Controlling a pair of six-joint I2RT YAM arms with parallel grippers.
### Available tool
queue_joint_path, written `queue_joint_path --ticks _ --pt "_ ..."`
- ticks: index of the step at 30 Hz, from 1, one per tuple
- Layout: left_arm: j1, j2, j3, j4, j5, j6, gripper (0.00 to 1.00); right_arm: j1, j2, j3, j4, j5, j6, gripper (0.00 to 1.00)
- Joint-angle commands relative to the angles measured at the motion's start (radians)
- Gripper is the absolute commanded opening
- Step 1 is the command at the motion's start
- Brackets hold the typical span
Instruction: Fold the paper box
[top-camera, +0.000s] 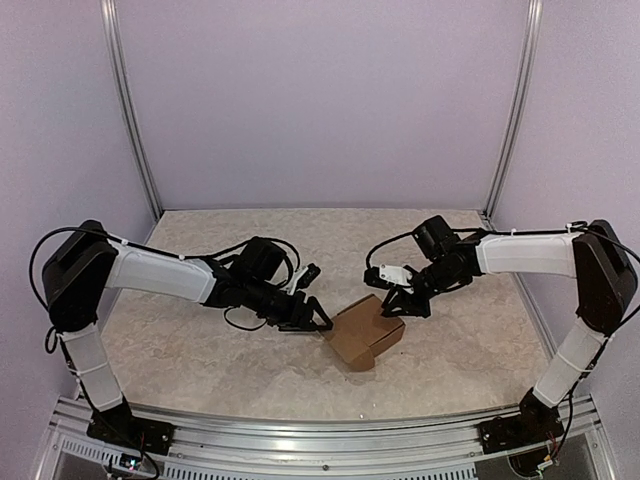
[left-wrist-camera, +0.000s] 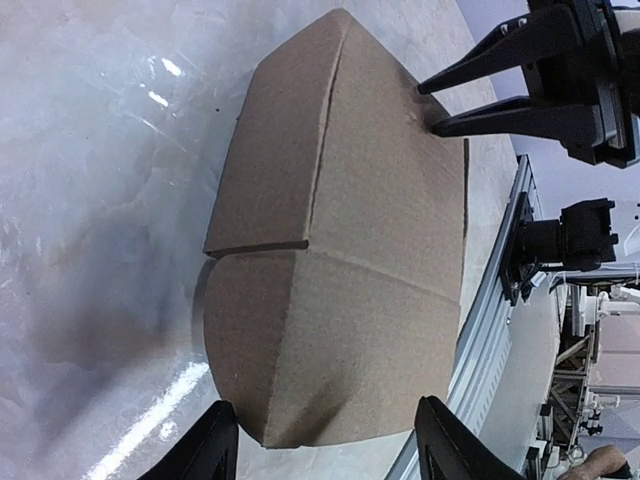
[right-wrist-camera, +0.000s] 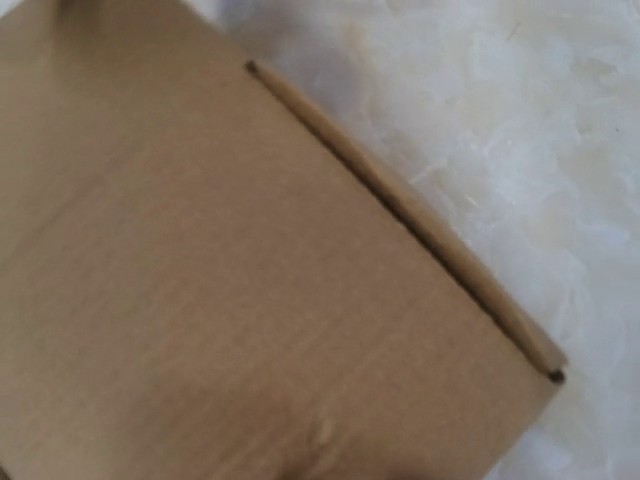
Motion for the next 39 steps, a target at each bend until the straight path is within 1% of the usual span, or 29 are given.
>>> queue_joint_path --ticks 1,4,10,13,15,21,24,27,31,35,39 --pt "0.032 0.009 0.040 -0.083 -0.025 0.064 0.59 0.036 -0.007 -0.031 -0.010 0.050 -0.017 0.19" --pt "0.036 0.034 0.065 -0.083 -0.007 0.084 0.60 0.045 -0.003 -0.030 -0.004 0.056 -0.015 0.19" --pt "0.051 0.089 0.121 -0.135 -0.047 0.136 0.60 0.050 -0.001 -0.024 -0.009 0.061 -0.012 0.19" --pt "0.062 0.112 0.168 -0.227 -0.117 0.178 0.59 0.053 -0.001 -0.023 -0.012 0.064 -0.014 0.19" --pt "0.068 0.115 0.182 -0.258 -0.128 0.203 0.59 0.052 -0.003 -0.024 -0.013 0.066 -0.014 0.19" --pt "0.078 0.082 0.193 -0.278 -0.090 0.285 0.60 0.052 0.001 -0.025 -0.012 0.067 -0.014 0.19" --pt "0.084 0.084 0.210 -0.273 -0.031 0.314 0.63 0.052 0.008 -0.022 -0.011 0.062 -0.012 0.19" --pt "0.084 0.107 0.214 -0.219 0.054 0.301 0.63 0.053 0.013 -0.017 -0.010 0.060 -0.012 0.19" --pt "0.084 0.147 0.227 -0.159 0.159 0.277 0.58 0.054 0.022 -0.012 -0.012 0.059 -0.012 0.19" --pt "0.084 0.177 0.248 -0.165 0.221 0.267 0.46 0.055 0.020 -0.013 -0.013 0.064 -0.014 0.19" --pt "0.084 0.180 0.228 -0.178 0.239 0.247 0.36 0.055 0.016 -0.017 -0.012 0.067 -0.016 0.19"
